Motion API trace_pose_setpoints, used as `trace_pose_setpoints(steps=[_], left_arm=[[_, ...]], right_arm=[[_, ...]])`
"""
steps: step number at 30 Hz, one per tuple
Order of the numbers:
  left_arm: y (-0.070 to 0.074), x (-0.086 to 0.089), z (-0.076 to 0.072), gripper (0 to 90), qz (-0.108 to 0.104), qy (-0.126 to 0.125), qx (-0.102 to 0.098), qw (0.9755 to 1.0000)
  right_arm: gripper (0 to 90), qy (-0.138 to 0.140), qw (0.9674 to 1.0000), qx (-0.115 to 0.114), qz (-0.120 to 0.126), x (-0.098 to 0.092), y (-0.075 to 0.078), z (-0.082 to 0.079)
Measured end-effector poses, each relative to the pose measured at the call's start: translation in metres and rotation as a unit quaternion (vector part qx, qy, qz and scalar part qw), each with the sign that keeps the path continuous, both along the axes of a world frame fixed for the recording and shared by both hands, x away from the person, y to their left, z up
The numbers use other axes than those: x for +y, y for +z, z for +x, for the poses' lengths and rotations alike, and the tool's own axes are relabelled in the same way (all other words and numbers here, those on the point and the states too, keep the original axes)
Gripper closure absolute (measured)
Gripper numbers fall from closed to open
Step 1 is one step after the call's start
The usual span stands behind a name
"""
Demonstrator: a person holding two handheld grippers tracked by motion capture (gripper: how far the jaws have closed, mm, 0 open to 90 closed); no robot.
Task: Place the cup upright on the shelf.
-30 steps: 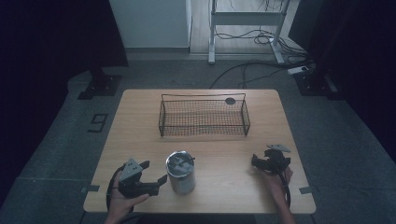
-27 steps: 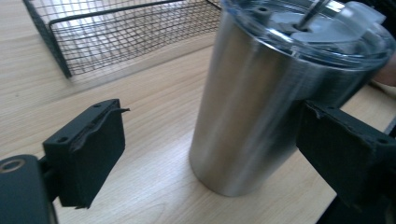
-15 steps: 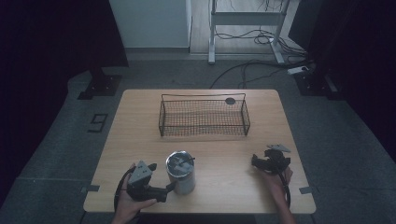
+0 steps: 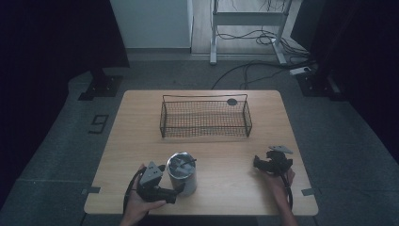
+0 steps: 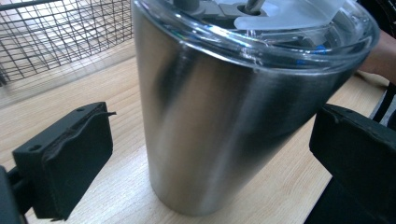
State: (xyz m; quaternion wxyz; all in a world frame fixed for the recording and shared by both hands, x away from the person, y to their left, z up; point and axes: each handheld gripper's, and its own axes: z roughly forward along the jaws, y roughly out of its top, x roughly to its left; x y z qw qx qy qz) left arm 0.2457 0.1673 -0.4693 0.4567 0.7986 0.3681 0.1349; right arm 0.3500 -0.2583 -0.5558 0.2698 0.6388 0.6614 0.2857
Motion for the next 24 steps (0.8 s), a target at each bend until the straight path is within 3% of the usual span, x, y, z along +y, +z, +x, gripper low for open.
trace_pose_setpoints(steps=[9, 24], left_arm=[[-0.002, -0.010, 0.005, 0.0, 0.004, 0.000, 0.002, 1.0000], [-0.005, -0.028, 0.017, 0.0, 0.001, 0.004, -0.010, 0.9999]], right_arm=[[4.4, 0.000, 1.0000, 0.000, 0.000, 0.000, 0.000, 0.000], [4.4, 0.000, 1.0000, 0.000, 0.000, 0.000, 0.000, 0.000]])
